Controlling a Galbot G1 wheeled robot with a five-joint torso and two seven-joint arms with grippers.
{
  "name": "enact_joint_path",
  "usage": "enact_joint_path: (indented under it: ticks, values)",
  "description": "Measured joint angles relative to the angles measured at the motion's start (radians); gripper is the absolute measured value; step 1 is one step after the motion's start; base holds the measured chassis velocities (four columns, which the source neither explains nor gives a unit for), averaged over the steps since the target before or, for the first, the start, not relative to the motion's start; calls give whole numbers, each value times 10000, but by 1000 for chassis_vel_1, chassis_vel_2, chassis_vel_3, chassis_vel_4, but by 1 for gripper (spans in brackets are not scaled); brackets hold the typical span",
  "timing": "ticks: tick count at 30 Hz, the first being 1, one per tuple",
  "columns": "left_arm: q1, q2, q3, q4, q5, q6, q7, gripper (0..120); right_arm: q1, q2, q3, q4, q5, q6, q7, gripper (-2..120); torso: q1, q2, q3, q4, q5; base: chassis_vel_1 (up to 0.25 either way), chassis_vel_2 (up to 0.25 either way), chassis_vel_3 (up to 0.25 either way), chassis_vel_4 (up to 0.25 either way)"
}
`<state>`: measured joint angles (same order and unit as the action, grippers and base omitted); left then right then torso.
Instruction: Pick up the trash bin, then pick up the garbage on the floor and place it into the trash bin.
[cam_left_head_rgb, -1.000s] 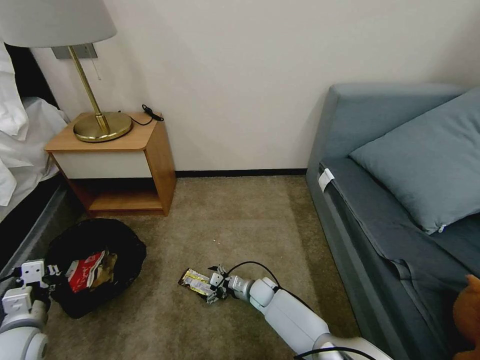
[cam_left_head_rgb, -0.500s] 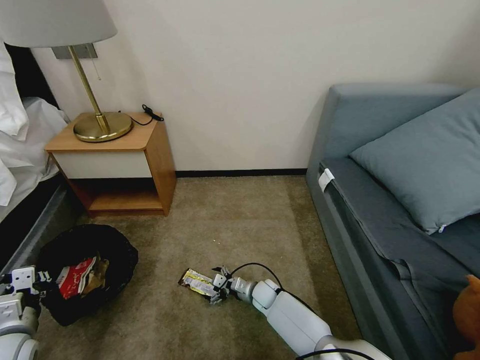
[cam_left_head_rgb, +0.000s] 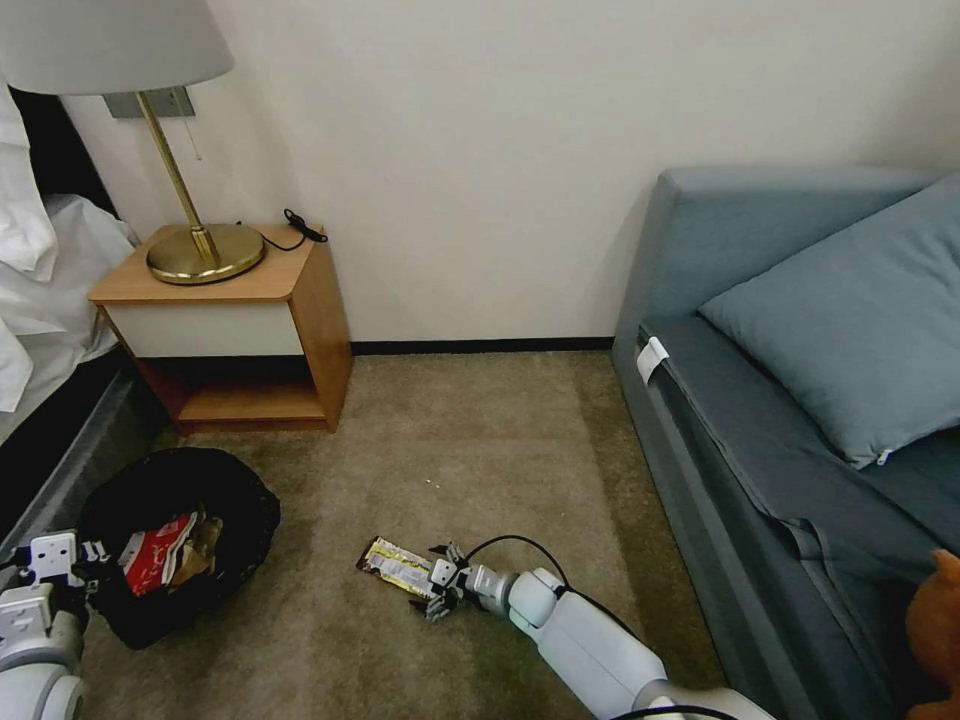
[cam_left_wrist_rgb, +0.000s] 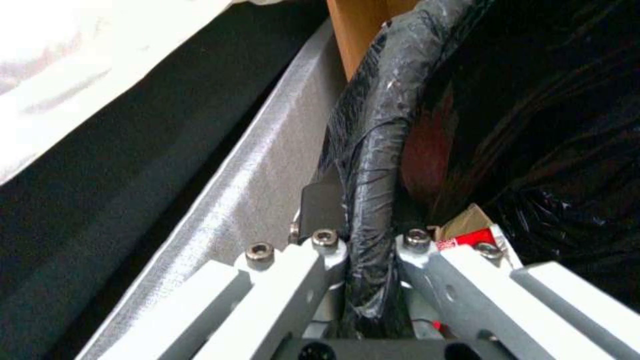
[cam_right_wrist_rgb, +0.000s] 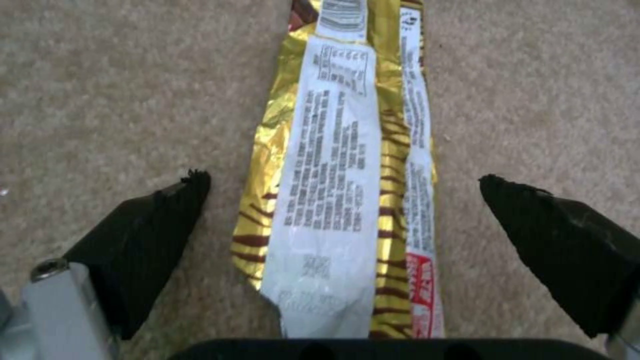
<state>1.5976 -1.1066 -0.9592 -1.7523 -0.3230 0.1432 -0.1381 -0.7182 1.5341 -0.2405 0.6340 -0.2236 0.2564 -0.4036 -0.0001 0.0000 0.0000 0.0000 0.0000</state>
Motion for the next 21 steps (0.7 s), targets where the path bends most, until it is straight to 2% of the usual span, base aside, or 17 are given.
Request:
enact_joint_path:
  ticks: [3,5,7,8,11,12,14,15,17,18,20,21]
  values:
    - [-18,-16,27,11,1,-13,-11,1,-26,4,33,-23,-19,4,-2,99,0,0,0,0,0,0,0,0,0]
    - [-26,-23,36,11,3,-14,-15,1,-33,5,41,-26,-23,7,-18,95,0,0,0,0,0,0,0,0,0]
    - [-43,-37,58,6,11,-14,-23,1,-46,10,56,-26,-30,14,-37,86,0,0,0,0,0,0,0,0,0]
    - [-43,-37,58,6,11,-14,-23,1,-46,10,56,-26,-30,14,-37,86,0,0,0,0,0,0,0,0,0]
    - [-66,-42,62,-18,17,-14,-36,1,-52,6,64,-25,-33,23,-50,69,0,0,0,1,3,0,0,0,0]
    - [-66,-42,62,-18,17,-14,-36,1,-52,6,64,-25,-33,23,-50,69,0,0,0,1,3,0,0,0,0]
    - [-70,-44,61,-26,19,-14,-40,1,-58,2,64,-29,-37,26,-59,57,0,0,0,2,3,0,0,0,0]
    - [-70,-44,61,-26,19,-14,-40,1,-58,2,64,-29,-37,26,-59,57,0,0,0,2,3,0,0,0,0]
    - [-72,-52,57,-37,23,-9,-42,1,-67,2,64,-45,-71,36,-79,47,0,0,0,2,3,0,0,0,0]
    - [-72,-52,57,-37,23,-9,-42,1,-67,2,64,-45,-71,36,-79,47,0,0,0,2,3,0,0,0,0]
    - [-74,-64,53,-51,30,6,-44,1,-77,3,60,-52,-78,42,-160,36,0,0,0,3,3,0,0,0,0]
    - [-74,-64,53,-51,30,6,-44,1,-77,3,60,-52,-78,42,-160,36,0,0,0,3,3,0,0,0,0]
